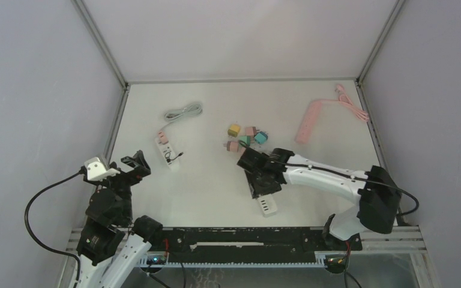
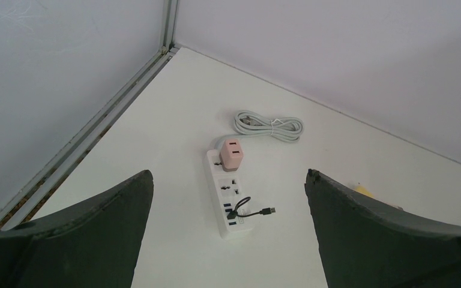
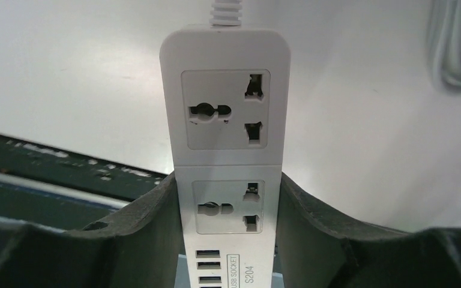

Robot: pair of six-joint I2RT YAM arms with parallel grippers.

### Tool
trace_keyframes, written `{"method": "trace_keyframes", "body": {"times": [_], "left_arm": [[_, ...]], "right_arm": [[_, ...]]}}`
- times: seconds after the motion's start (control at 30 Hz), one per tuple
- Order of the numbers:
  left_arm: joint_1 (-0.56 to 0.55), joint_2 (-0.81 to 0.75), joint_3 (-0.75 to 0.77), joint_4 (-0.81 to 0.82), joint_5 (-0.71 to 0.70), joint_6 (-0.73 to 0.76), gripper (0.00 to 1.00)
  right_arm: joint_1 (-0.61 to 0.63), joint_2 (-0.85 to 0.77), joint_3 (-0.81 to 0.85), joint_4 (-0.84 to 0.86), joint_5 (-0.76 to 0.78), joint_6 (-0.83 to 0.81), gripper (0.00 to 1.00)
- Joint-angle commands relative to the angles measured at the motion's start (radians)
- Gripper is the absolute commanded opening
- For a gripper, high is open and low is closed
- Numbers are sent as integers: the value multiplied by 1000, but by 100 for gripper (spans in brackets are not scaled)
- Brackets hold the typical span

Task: Insert the plug
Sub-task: Pick up the socket from the center of the board.

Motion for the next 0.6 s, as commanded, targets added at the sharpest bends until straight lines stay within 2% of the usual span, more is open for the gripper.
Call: {"method": "trace_keyframes", "body": {"times": [0.0,0.2,0.3,0.43,0.57], "left_arm": [[2,14,-18,35,-16,21,100],[4,12,-20,32,-37,18,100],[7,10,-20,32,-55,14,100],[14,8,-21,31,-73,9,100],[19,15,-20,31,-73,8,100]], "right_arm": [[114,128,193,19,-24,-108,0],[182,265,451,81,-67,-313,0],[195,299,528,120,-65,-402,0],[218,285,571,202,-68,-496,0],[225,259,522,269,-83,-565,0]]}}
